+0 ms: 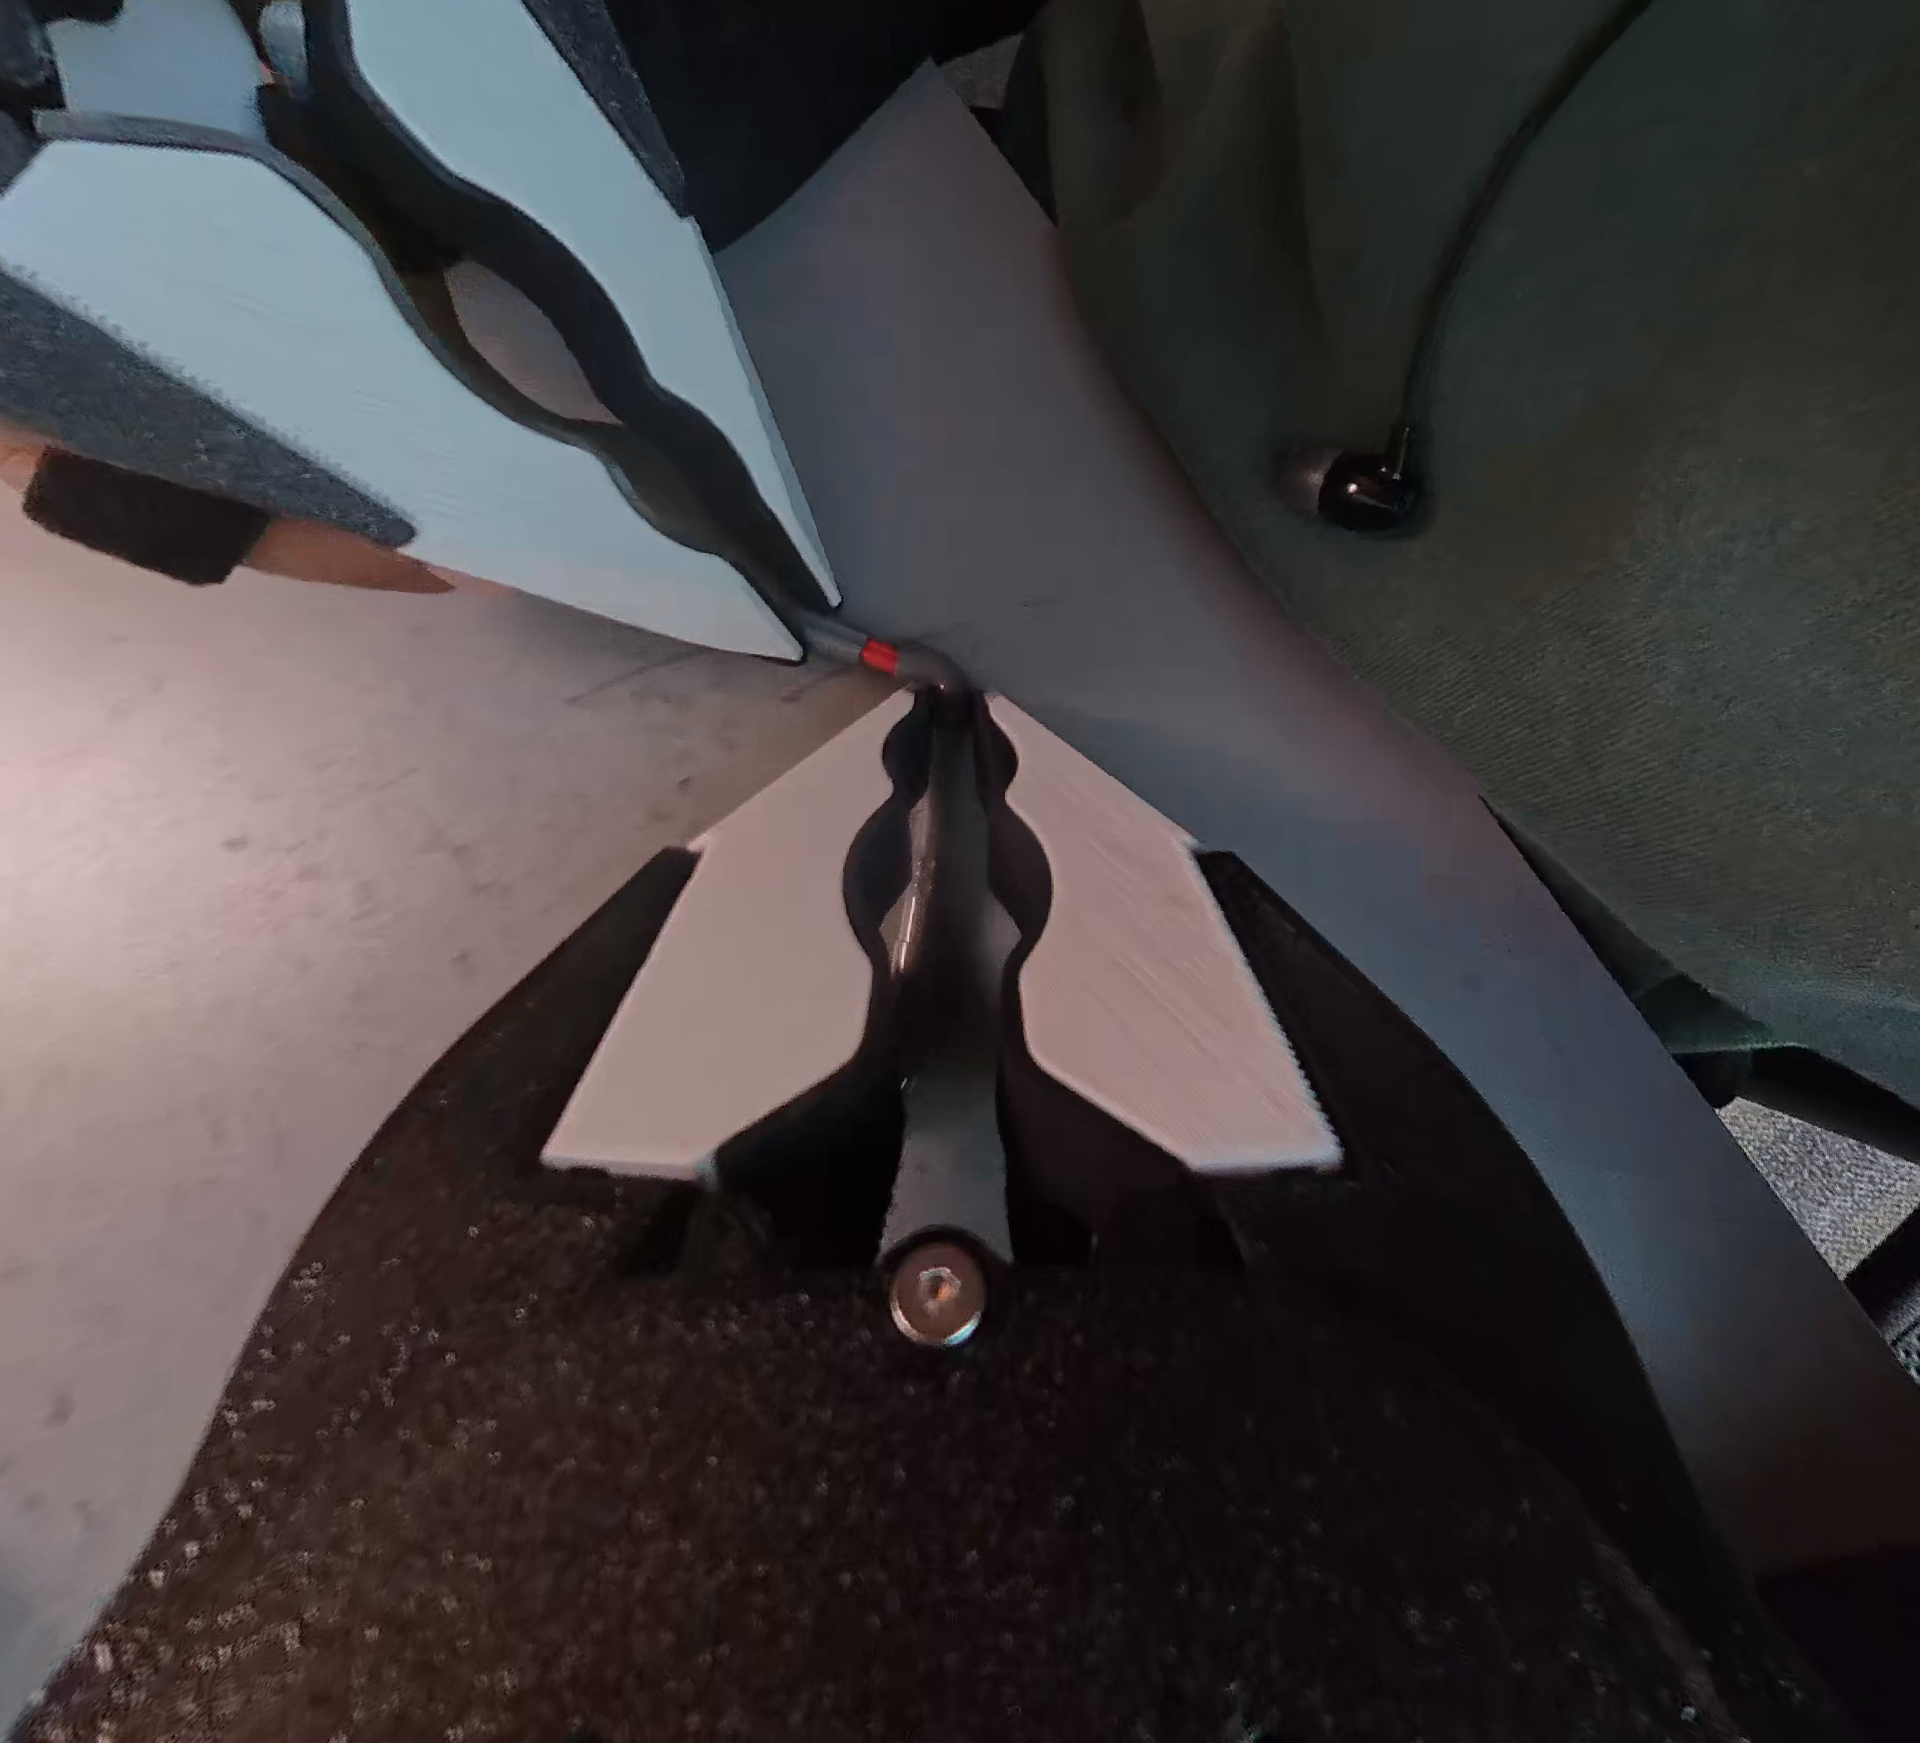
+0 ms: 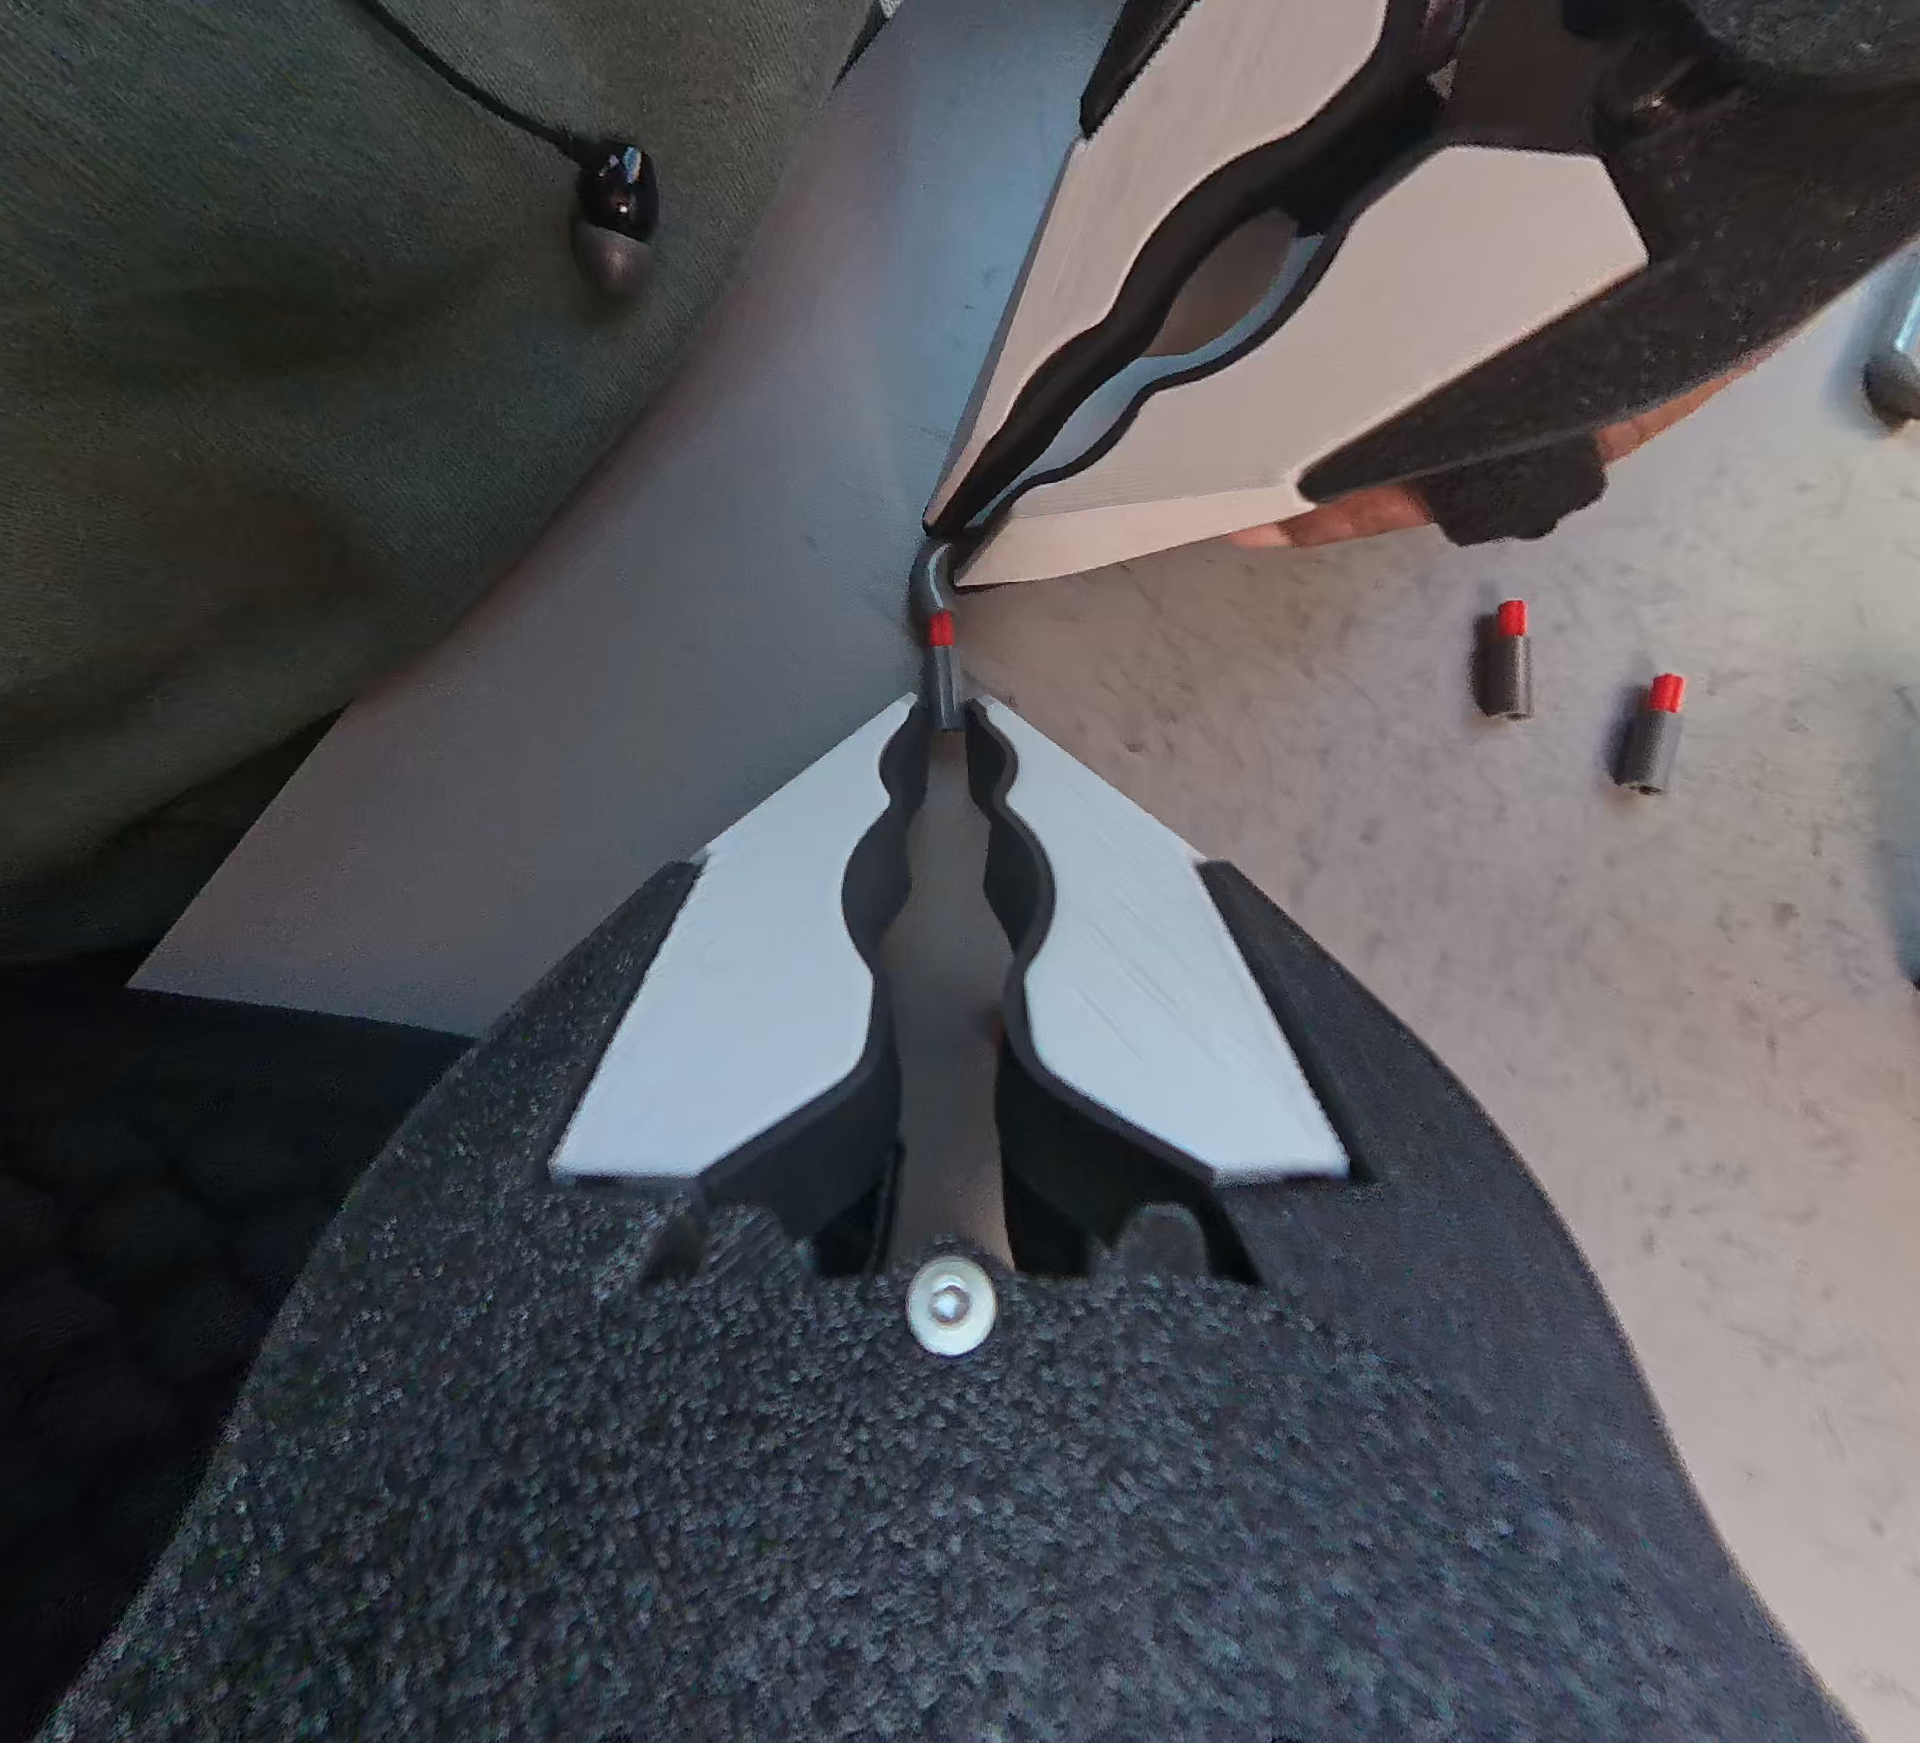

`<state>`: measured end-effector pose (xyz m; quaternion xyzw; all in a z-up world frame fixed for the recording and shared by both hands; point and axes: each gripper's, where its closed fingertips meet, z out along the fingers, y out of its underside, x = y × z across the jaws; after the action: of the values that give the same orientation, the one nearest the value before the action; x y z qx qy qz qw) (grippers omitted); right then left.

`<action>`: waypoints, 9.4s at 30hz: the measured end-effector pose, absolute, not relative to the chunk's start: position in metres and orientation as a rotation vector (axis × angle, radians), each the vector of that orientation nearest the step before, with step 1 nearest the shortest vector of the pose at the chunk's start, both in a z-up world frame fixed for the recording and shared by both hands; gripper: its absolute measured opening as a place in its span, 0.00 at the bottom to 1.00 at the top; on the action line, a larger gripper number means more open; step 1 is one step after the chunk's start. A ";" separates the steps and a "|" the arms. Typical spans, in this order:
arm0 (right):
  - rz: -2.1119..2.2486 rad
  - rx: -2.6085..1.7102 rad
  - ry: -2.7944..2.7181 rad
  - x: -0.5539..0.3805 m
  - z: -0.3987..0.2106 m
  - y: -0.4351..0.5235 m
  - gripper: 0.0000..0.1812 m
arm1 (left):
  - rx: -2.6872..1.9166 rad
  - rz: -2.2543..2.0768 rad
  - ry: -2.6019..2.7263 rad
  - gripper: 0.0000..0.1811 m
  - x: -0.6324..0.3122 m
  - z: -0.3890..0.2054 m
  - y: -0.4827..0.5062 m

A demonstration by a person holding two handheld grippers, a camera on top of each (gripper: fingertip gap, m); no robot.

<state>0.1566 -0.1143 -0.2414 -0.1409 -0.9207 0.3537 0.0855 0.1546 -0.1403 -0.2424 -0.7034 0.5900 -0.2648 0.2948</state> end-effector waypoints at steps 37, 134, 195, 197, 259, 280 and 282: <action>0.908 -0.118 -2.509 0.162 -0.238 -0.120 0.03 | -1.762 -0.729 1.665 0.03 0.159 -0.241 -0.143; 1.569 -0.786 -1.667 0.082 -0.056 -0.089 0.09 | -0.984 -1.579 0.412 0.03 0.058 -0.039 -0.115; 0.776 -0.806 -2.054 0.067 -0.148 -0.044 0.03 | -1.871 -1.059 0.293 0.03 0.073 -0.156 -0.056; 0.819 -0.821 -2.089 0.070 -0.152 -0.048 0.03 | -1.921 -0.951 0.385 0.03 0.076 -0.162 -0.059; 0.480 -0.536 -2.521 0.123 -0.170 -0.080 0.03 | -2.184 -0.891 0.675 0.03 0.140 -0.192 -0.084; 0.514 -0.307 -2.652 0.123 -0.172 -0.093 0.04 | -2.134 -0.937 0.751 0.03 0.148 -0.196 -0.090; 0.615 -0.383 -2.580 0.118 -0.164 -0.092 0.08 | -2.068 -0.978 0.710 0.03 0.145 -0.185 -0.088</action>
<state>0.1180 -0.0918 -0.1641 -0.1393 -0.9372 0.2235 0.2287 0.1449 -0.0883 -0.1855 -0.8040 0.2758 -0.3803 0.3645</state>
